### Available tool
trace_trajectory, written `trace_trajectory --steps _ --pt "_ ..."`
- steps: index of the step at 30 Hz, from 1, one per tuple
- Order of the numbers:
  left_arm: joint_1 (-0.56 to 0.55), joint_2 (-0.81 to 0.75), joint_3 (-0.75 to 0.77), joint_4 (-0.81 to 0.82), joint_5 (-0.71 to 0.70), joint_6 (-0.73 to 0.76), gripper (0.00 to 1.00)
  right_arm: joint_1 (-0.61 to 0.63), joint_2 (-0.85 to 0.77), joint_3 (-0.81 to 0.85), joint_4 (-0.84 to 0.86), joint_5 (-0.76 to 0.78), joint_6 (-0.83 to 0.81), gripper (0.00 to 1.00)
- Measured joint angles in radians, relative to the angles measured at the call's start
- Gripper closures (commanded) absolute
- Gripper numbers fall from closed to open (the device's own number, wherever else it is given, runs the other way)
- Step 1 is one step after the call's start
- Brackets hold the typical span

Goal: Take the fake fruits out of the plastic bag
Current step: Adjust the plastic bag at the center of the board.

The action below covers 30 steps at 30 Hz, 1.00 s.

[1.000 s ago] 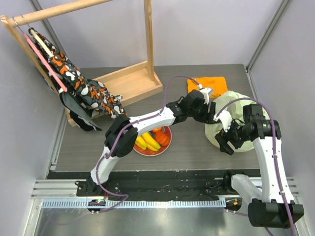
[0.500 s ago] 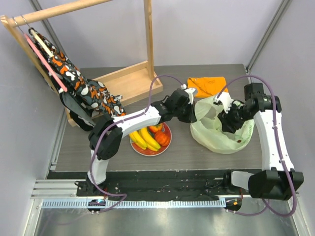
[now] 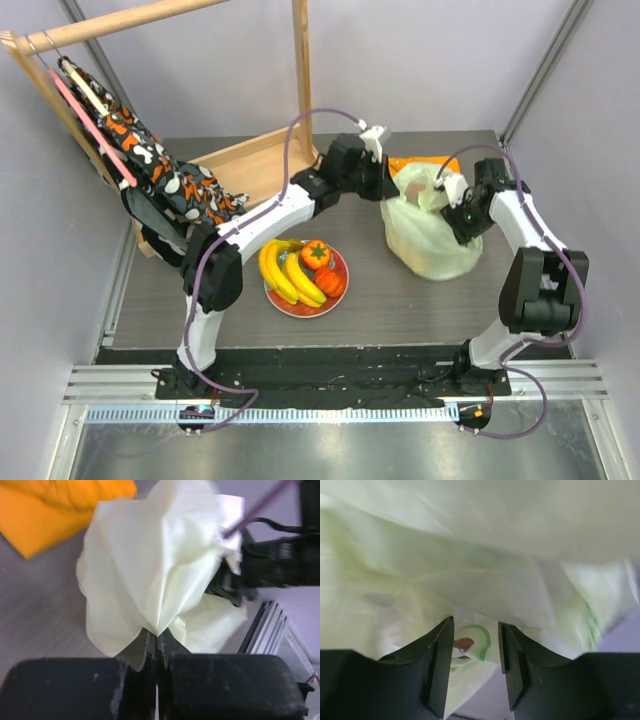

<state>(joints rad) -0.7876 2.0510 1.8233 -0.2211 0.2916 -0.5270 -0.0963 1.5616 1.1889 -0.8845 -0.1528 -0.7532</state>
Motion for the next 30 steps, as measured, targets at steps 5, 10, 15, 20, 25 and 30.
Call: trace_trajectory --steps 5,10,15,20,25,30 --pt "0.045 0.0 0.097 0.076 0.067 0.028 1.0 -0.042 0.067 0.103 0.195 0.13 0.098 0.52" --pt "0.01 -0.069 -0.016 0.097 0.124 0.048 1.0 -0.053 -0.084 0.028 0.262 0.176 0.118 0.5" --pt "-0.039 -0.161 -0.241 0.069 0.115 0.073 1.0 -0.034 -0.266 -0.175 0.177 0.127 0.098 0.46" --pt "-0.064 -0.145 -0.338 0.003 0.056 0.091 0.86 -0.006 -0.338 -0.286 0.044 0.025 0.076 0.46" --pt "-0.057 -0.124 -0.337 -0.024 -0.011 0.08 0.8 0.003 -0.345 -0.202 -0.026 -0.118 0.043 0.47" --pt "-0.055 -0.127 -0.343 -0.023 -0.045 0.079 0.81 0.017 -0.344 -0.057 -0.076 -0.252 -0.004 0.53"
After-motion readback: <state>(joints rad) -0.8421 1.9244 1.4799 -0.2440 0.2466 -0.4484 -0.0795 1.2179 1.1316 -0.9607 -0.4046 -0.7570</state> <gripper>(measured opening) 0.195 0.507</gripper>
